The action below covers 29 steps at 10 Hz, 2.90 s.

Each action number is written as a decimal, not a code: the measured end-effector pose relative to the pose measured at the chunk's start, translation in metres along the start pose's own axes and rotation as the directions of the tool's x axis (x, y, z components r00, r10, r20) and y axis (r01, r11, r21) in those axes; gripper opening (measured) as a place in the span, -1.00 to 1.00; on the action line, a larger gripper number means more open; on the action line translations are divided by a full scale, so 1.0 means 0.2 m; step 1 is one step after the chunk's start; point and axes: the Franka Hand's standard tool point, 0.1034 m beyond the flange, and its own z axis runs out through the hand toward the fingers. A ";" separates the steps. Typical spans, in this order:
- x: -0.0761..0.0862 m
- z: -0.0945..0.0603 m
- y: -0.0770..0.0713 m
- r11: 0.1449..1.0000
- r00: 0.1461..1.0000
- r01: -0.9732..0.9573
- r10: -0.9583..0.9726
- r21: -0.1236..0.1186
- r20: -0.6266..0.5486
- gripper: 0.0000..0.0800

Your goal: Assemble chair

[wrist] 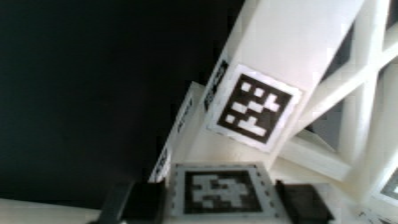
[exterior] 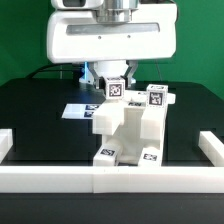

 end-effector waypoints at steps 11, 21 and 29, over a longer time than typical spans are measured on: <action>0.00 0.00 0.00 0.980 0.980 -0.197 0.197 0.001 -0.001 -0.28; 0.00 0.00 -0.02 0.663 0.663 -0.749 0.749 0.002 0.001 -0.28; 0.01 0.01 -0.03 0.579 0.579 -0.815 0.815 0.003 -0.009 0.47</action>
Offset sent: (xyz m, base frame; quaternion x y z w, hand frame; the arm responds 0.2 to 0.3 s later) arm 0.0000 0.0000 0.0000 0.0000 0.0000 0.0000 1.0000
